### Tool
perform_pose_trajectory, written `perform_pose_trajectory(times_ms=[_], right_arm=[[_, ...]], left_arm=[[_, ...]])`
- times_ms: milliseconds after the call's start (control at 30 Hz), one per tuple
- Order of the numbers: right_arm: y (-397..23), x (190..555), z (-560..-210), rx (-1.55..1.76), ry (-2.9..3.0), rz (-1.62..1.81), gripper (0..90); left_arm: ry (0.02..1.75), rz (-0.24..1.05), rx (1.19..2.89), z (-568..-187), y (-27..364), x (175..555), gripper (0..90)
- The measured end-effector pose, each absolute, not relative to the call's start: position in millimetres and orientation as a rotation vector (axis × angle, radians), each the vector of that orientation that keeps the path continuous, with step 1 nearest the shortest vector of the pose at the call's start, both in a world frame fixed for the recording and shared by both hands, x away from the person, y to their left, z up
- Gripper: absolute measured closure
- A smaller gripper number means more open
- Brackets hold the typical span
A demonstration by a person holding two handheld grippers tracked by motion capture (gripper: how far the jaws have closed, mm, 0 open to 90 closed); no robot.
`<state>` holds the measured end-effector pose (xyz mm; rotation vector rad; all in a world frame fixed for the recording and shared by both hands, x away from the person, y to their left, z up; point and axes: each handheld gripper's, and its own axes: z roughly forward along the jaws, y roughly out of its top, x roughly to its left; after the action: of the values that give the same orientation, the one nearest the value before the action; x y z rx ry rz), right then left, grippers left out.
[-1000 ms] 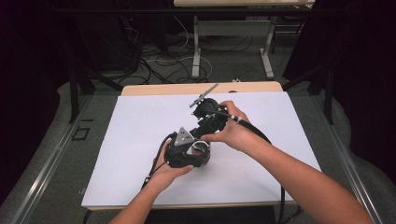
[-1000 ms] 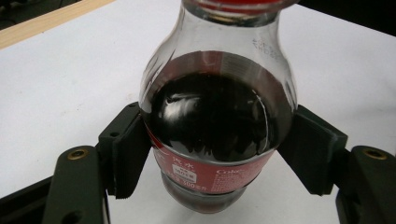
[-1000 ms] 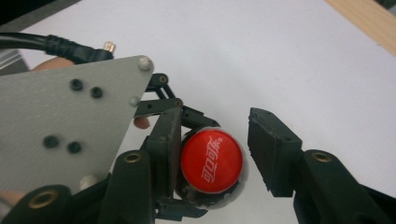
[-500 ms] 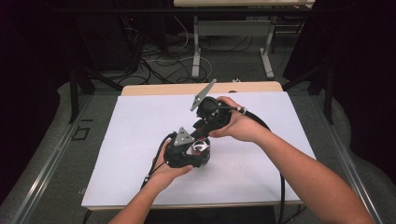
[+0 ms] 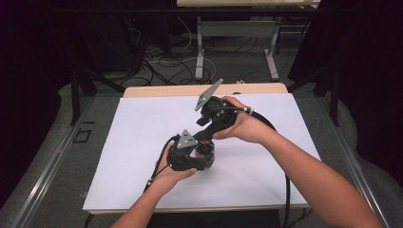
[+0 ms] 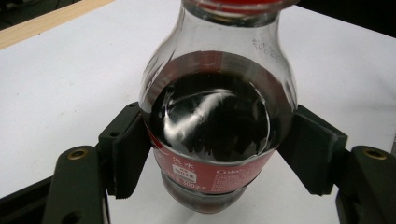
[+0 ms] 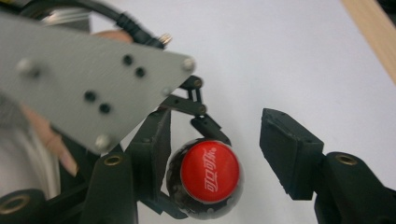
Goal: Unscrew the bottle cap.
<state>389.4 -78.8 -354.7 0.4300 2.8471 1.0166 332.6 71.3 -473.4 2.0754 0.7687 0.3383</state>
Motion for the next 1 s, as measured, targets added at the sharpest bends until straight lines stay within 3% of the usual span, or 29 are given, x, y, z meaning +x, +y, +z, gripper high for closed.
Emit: perform_pose_trajectory(times_ms=[233,567,733,1000], right_arm=[[-73.2,378.1,-357.5,0.818,2.704,0.978,51.5],[-67.2,370.9,-359.1,1.015,2.669,0.888,61.7],[-69.6,375.7,-358.1,0.857,2.747,0.894,62.4],[-76.6,396.4,-358.8,0.204,2.972,0.917,62.5]], left_arm=[[0.773,0.340,2.074,-473.3,71.1,332.5,30.1],[0.768,0.361,2.066,-473.8,69.7,332.4,30.1],[0.773,0.350,2.069,-473.5,70.6,332.1,30.1],[0.754,0.333,2.092,-474.0,68.5,330.5,30.1]])
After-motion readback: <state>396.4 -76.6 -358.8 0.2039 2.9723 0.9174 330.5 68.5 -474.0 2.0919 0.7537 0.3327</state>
